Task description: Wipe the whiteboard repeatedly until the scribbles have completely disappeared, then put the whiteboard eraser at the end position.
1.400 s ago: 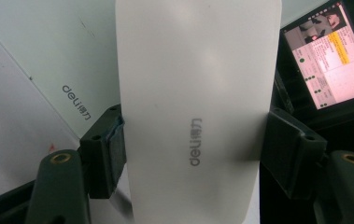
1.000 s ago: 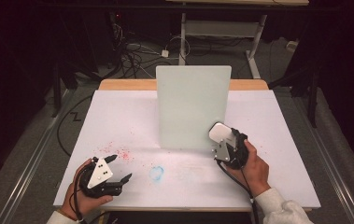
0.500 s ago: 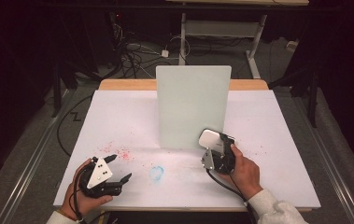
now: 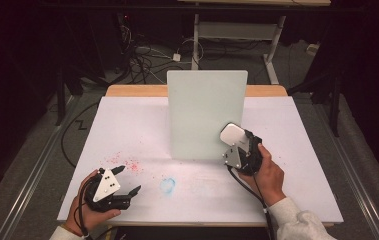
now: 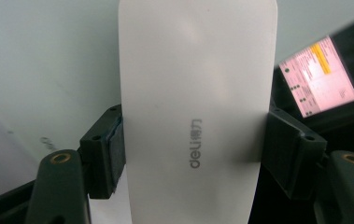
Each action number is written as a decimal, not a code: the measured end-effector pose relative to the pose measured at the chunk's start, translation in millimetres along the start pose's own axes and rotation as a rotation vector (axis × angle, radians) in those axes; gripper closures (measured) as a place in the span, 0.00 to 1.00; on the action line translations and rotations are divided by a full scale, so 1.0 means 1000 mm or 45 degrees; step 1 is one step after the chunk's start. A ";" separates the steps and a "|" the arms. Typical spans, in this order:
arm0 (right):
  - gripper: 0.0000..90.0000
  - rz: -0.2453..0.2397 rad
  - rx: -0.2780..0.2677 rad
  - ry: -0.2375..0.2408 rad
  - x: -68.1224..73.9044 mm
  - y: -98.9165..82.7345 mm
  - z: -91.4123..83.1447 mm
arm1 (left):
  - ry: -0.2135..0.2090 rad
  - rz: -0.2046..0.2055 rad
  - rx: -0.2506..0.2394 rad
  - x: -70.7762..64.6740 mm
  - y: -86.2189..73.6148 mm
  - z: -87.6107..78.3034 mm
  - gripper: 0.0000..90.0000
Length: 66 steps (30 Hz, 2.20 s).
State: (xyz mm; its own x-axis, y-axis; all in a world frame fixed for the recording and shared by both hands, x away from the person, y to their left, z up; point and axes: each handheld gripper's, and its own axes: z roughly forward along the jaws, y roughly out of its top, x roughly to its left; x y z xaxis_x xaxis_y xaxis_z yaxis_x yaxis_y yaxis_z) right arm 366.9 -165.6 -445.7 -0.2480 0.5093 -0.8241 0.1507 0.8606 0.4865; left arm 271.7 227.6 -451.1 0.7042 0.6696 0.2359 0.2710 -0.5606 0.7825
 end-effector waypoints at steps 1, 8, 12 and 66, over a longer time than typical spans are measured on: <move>0.34 0.016 0.003 0.004 -0.001 -0.001 0.000 | -0.001 0.002 0.000 0.000 0.000 0.000 0.23; 0.34 -0.038 -0.003 0.071 0.011 -0.003 -0.001 | 0.000 0.000 -0.001 0.000 0.000 0.000 0.23; 0.34 -0.115 0.005 0.127 0.027 -0.003 -0.002 | 0.000 0.001 -0.001 0.000 0.000 -0.001 0.23; 0.35 0.408 -0.223 0.463 -0.040 -0.010 -0.031 | -0.011 0.014 -0.001 0.001 0.001 0.004 0.23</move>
State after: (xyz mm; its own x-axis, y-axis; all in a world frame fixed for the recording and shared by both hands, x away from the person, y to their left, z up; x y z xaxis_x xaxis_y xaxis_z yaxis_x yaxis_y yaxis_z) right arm 346.1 -194.5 -408.3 -0.5373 0.6888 -0.4868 0.1186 0.6331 0.7649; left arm 275.2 225.4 -452.5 0.7129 0.6592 0.2390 0.2630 -0.5673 0.7804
